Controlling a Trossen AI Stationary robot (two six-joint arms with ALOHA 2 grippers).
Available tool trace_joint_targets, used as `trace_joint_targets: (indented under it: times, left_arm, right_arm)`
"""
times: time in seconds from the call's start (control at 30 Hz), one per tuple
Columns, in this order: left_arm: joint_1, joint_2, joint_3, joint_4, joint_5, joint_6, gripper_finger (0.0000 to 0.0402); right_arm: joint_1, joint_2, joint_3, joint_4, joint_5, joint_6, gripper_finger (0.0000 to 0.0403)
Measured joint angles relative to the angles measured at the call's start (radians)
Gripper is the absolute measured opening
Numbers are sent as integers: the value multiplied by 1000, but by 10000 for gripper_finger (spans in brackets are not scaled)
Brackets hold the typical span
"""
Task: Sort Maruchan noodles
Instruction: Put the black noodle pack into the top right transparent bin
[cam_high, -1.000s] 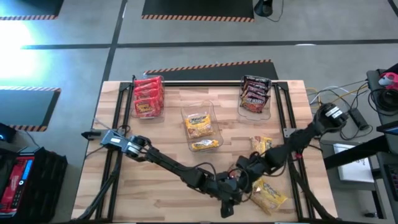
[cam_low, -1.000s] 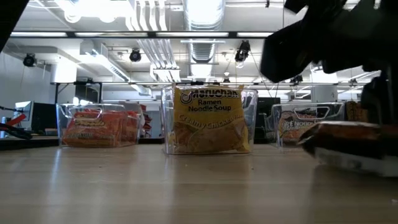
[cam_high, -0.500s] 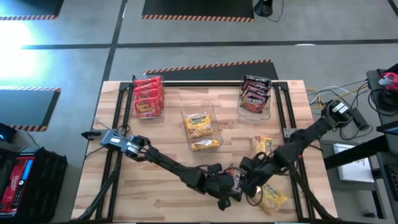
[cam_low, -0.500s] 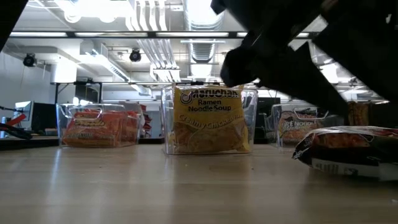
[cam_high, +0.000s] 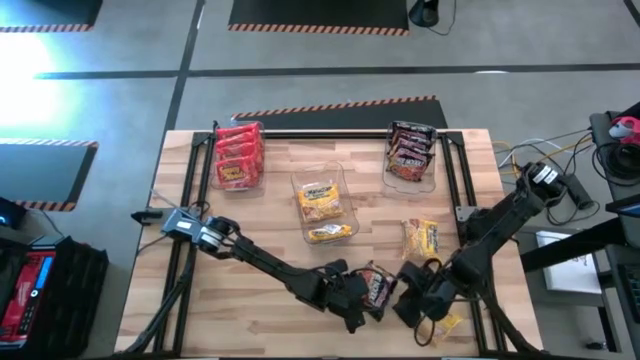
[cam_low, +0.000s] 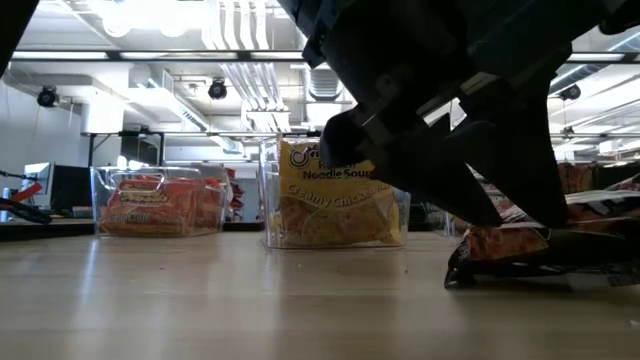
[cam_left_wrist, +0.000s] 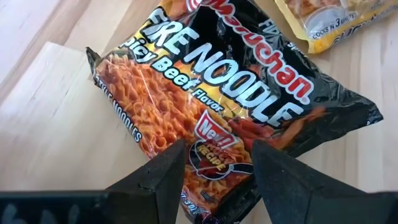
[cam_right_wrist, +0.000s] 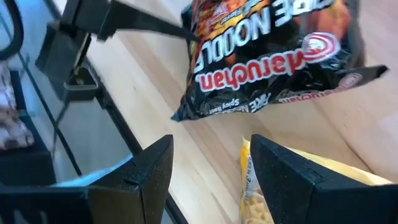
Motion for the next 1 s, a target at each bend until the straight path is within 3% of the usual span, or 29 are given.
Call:
trace_joint_targets:
  times: [0.27, 0.5, 1.0]
  left_arm:
    - [0, 2, -9, 0, 6, 19, 168]
    - [-8, 4, -32, -2, 26, -3, 168]
    - [6, 2, -72, 39, 54, -9, 168]
  right_arm:
    - [54, 0, -18, 0, 165, 198, 203]
    - [72, 3, -62, 17, 169, 296, 203]
    - [74, 4, -236, 252, 294, 370, 203]
